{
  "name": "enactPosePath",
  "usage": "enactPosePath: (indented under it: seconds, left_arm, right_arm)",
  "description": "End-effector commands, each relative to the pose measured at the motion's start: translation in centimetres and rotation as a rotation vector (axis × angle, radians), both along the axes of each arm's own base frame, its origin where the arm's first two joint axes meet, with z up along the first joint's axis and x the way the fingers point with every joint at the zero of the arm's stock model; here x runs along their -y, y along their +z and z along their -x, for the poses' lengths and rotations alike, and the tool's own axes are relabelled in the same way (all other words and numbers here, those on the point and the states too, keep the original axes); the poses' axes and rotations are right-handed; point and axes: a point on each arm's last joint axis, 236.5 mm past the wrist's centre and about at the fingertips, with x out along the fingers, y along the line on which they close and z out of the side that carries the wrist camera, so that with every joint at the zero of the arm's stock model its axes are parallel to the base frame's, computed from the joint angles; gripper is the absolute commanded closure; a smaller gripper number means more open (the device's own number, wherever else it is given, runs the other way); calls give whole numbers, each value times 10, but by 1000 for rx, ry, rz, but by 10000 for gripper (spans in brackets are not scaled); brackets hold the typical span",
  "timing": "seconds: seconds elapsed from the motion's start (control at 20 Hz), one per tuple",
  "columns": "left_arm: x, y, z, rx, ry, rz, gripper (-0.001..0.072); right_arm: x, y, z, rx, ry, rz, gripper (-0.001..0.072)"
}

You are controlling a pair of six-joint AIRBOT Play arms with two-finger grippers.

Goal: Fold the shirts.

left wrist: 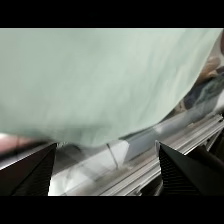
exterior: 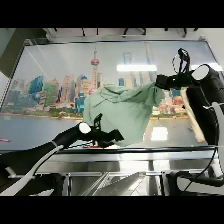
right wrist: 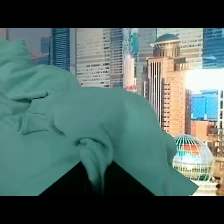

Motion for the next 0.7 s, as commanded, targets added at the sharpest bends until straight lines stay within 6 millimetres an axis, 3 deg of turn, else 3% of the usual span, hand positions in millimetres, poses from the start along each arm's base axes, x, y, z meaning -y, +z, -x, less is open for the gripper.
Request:
enactPosePath:
  seconds: [0.0,0.15,0.25,0.3,0.35,0.5,0.65]
  left_arm:
    - [24,-22,0,-63,-25,-21,19]
    - [38,-34,-2,-88,-50,-27,25]
    - [50,-31,-16,-49,-46,-14,309]
    - [57,-26,-26,-7,-37,-5,548]
    - [63,-21,-37,41,-19,4,691]
    - [62,-17,-45,45,-15,10,691]
    - [17,-15,-45,69,-93,-64,691]
  right_arm:
    - [1,11,-4,43,-1,4,678]
    - [2,18,-8,74,-13,5,677]
    - [3,18,-8,76,-10,8,678]
    - [3,18,-8,82,0,16,678]
    - [3,18,-7,82,4,18,677]
    - [2,18,-5,75,8,17,678]
    - [2,22,-1,77,18,23,678]
